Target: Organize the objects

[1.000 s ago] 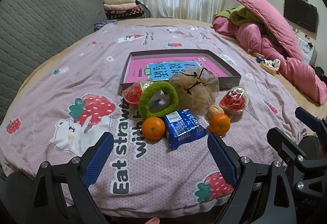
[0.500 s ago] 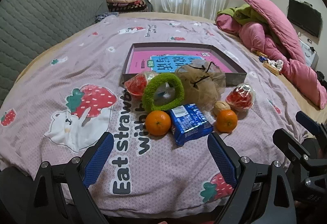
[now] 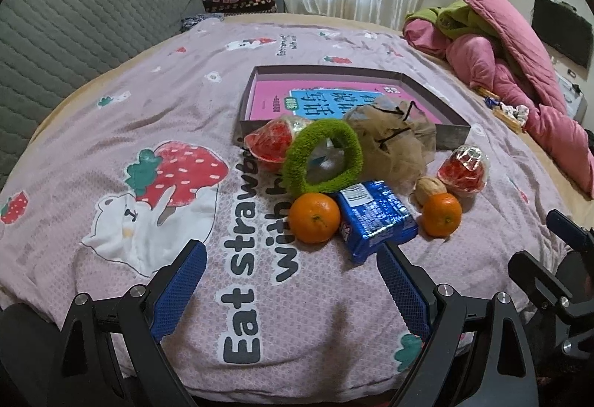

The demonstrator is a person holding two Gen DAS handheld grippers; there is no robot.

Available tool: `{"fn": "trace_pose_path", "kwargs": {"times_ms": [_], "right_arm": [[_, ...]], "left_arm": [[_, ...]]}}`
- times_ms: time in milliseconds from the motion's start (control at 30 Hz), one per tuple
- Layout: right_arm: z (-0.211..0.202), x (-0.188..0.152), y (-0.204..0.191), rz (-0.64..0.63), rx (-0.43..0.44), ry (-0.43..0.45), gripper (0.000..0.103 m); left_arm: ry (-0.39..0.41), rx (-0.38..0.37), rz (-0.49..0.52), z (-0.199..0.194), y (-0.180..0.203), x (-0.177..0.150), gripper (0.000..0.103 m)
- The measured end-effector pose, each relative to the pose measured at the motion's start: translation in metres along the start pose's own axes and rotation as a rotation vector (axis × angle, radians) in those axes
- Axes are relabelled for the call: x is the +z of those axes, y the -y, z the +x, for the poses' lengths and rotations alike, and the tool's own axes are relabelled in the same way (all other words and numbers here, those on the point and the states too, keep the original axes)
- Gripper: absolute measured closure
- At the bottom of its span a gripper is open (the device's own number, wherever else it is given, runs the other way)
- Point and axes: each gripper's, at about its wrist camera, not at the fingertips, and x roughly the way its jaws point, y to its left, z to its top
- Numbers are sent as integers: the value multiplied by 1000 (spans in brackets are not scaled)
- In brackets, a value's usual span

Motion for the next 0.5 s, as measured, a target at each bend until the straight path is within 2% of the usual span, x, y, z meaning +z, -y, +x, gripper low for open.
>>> {"fn": "trace_pose_path", "kwargs": {"times_ms": [500], "right_arm": [[12, -2, -1, 0, -6, -30, 4]], "left_arm": [[-29, 7, -3, 16, -9, -2, 9]]}}
